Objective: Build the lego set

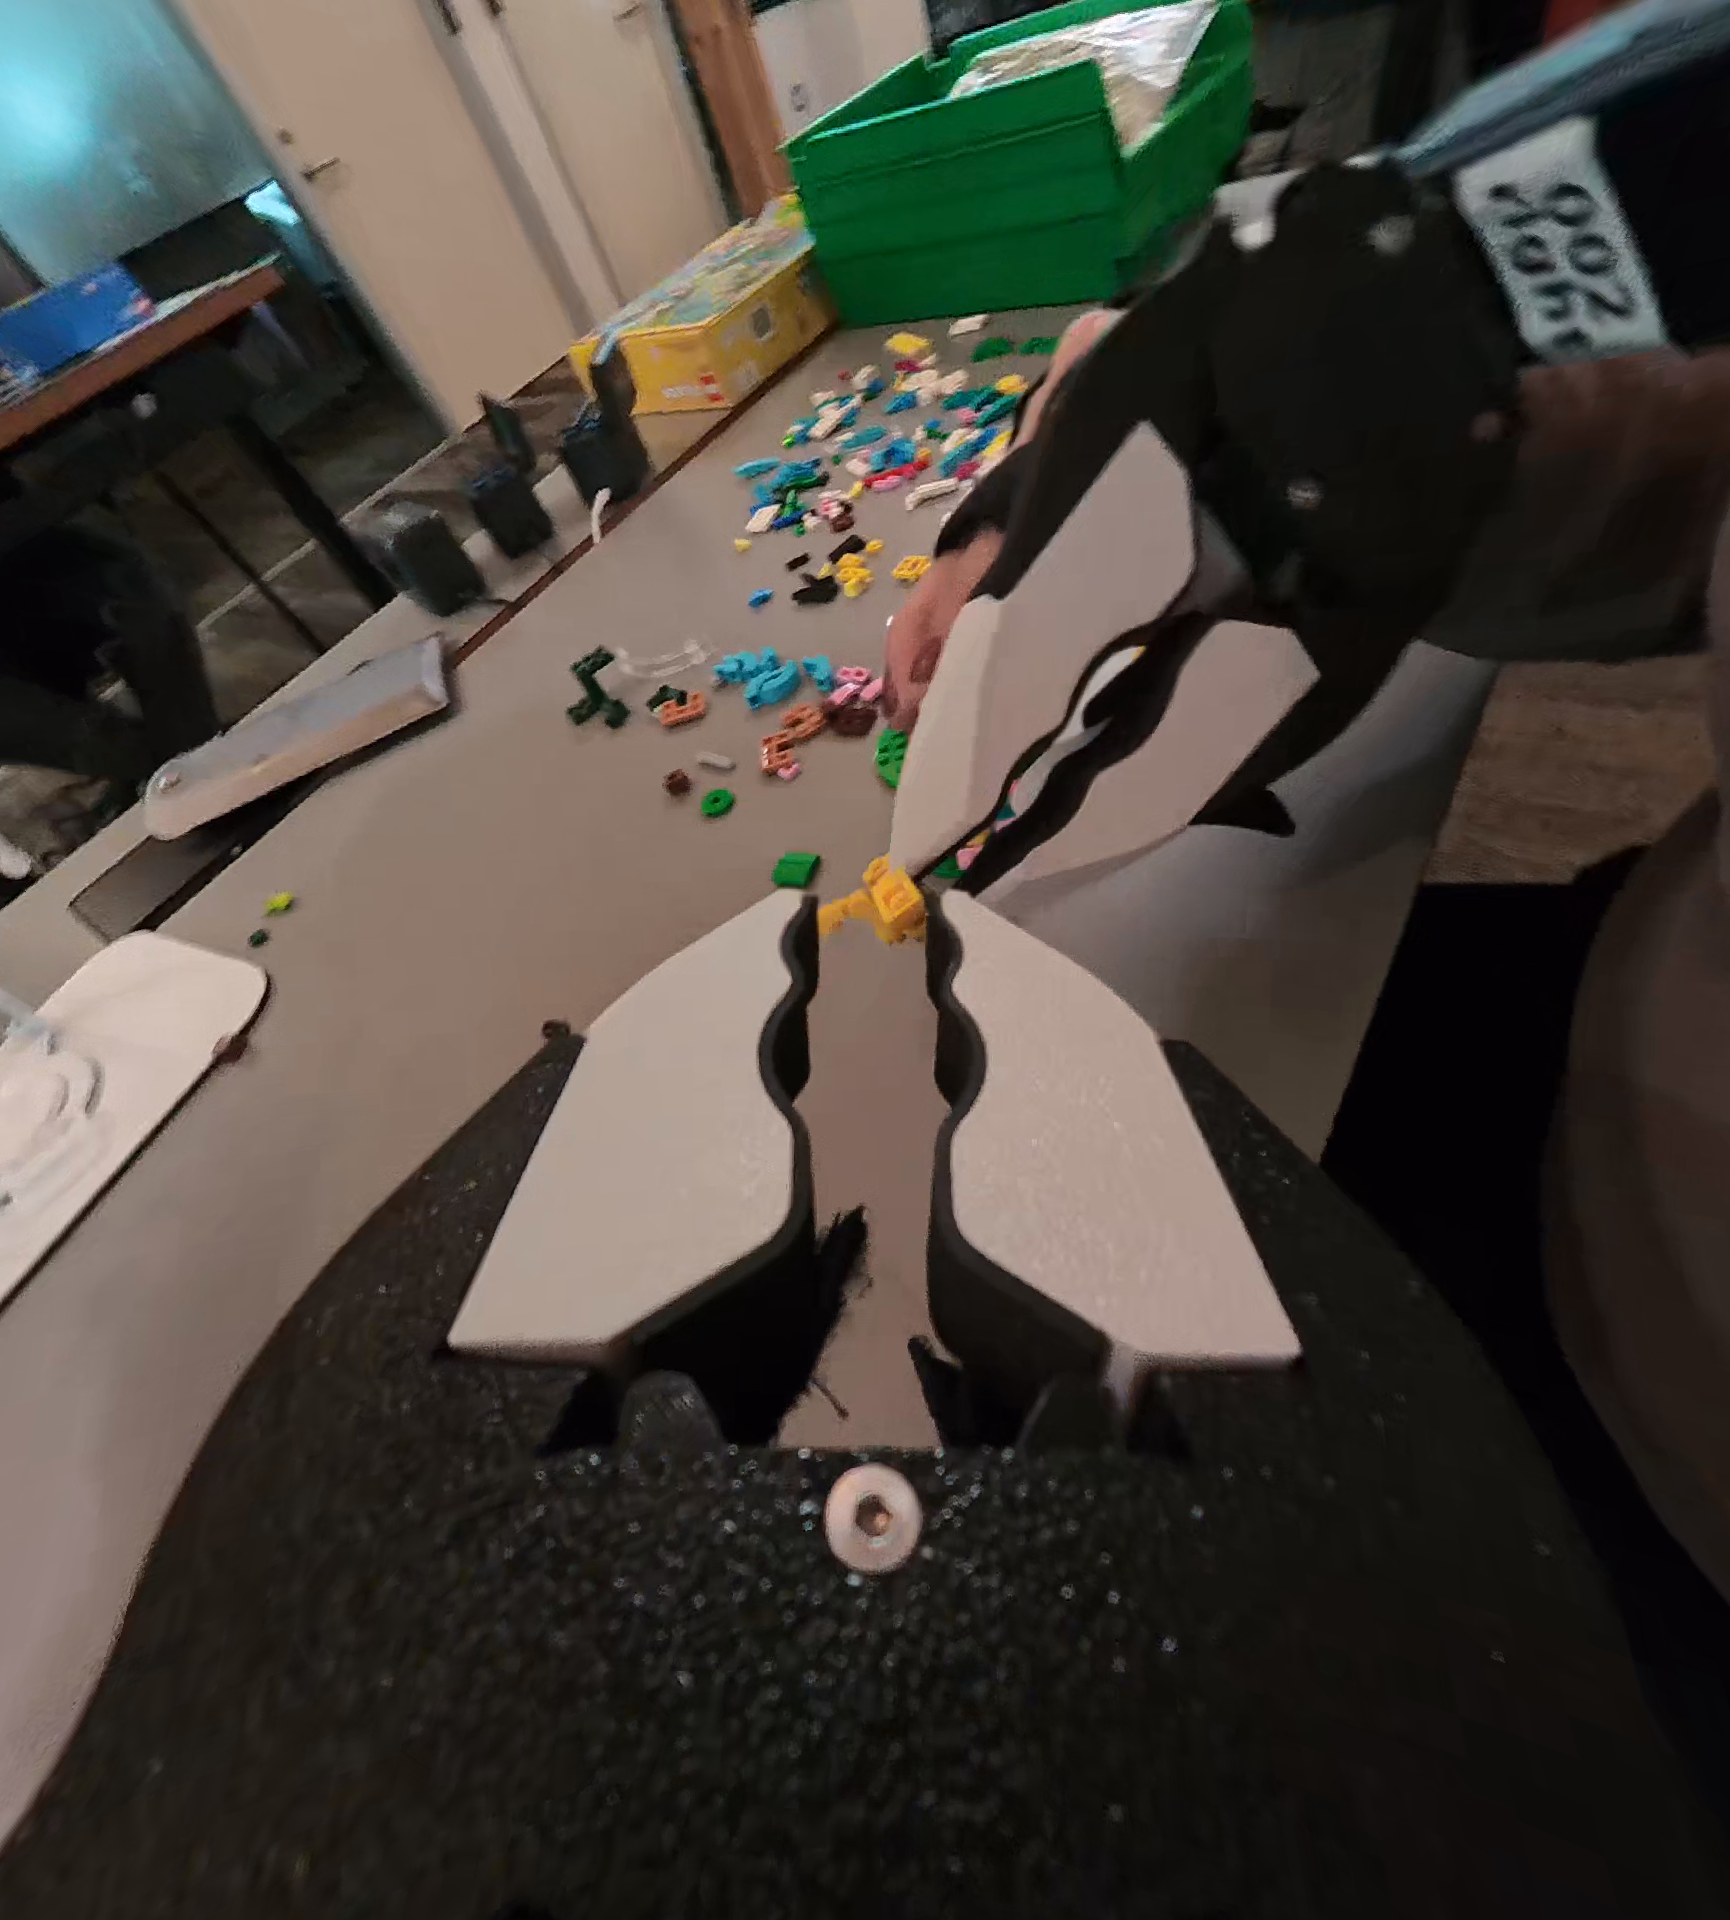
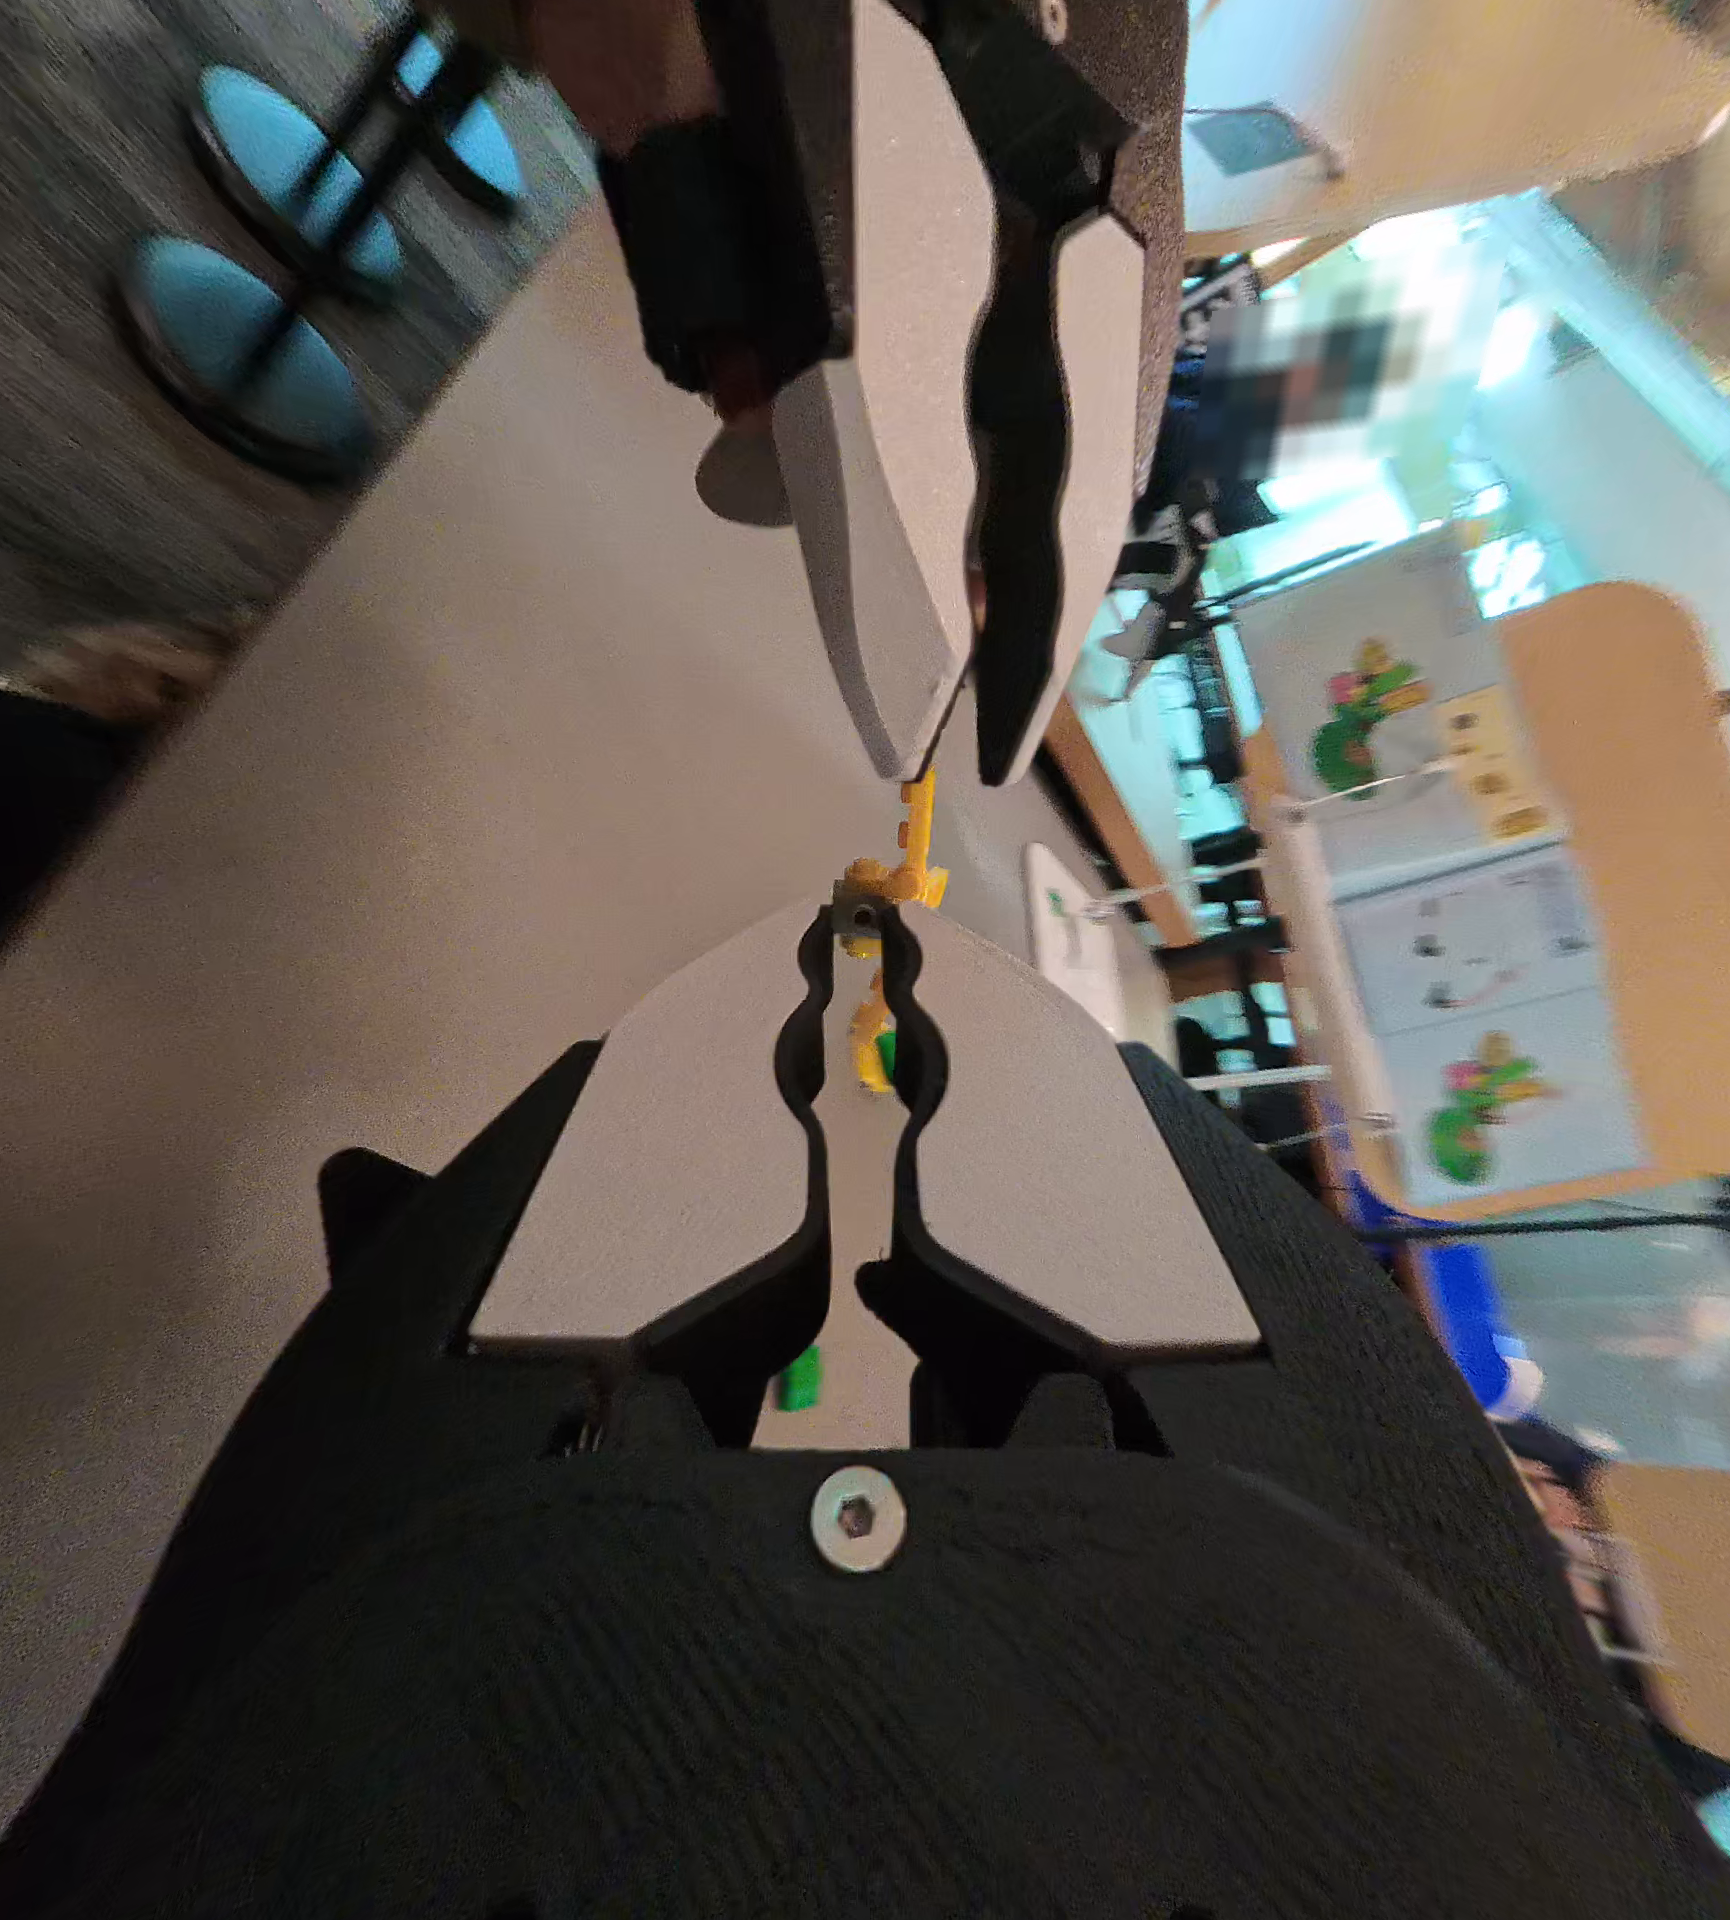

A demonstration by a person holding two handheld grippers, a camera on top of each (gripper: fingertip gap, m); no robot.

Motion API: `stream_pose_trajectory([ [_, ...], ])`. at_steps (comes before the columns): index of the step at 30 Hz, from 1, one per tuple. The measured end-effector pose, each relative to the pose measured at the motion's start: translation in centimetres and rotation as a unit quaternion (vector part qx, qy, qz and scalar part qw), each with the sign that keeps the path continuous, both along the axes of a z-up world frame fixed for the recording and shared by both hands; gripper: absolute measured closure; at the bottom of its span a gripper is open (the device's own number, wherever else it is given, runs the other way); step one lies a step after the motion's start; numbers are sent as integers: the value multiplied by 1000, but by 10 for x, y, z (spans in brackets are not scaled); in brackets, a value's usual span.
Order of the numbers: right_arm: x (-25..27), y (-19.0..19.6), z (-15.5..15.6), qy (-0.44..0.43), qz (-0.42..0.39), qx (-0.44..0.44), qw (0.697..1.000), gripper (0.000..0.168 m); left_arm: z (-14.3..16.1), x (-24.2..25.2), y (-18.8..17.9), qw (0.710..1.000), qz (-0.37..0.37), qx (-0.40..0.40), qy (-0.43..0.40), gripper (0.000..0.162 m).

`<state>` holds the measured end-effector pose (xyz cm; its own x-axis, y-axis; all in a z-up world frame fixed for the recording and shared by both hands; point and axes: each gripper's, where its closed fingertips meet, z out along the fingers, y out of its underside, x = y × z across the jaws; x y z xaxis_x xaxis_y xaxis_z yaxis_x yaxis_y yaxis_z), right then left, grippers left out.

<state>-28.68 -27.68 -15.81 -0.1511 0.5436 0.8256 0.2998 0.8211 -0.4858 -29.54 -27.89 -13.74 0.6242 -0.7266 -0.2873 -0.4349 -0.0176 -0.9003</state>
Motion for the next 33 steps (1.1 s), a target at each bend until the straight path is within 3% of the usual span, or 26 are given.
stream_pose_trajectory([
  [3, -1, 6, 4, 13, -19, 81, 996, 162, -1, -1, 3, 999, 34, -5, 11, 144],
  [8, -3, 7, 10, 34, -28, 139, 989, 162, -3, 1, 5, 998, 59, -5, 32, 148],
  [17, -3, 5, 16, 60, -29, 159, 985, 162, 2, 2, 4, 999, 50, -18, -5, 154],
  [19, -3, 5, 16, 63, -24, 132, 989, 162, 2, 3, 3, 999, 40, 1, 4, 154],
  [22, -1, 2, 13, 58, 0, 32, 998, 162, -1, -1, 2, 994, 25, 73, 75, 120],
  [24, 4, -7, 14, 50, 42, -49, 997, 162, -8, 4, -4, 986, -13, 106, 130, 109],
  [28, 15, -29, 23, 36, 130, -164, 977, 162, -11, 22, -20, 973, -88, 138, 163, 110],
  [33, 22, -44, 28, 19, 178, -210, 961, 162, -6, 35, -29, 974, -133, 130, 132, 121],
])
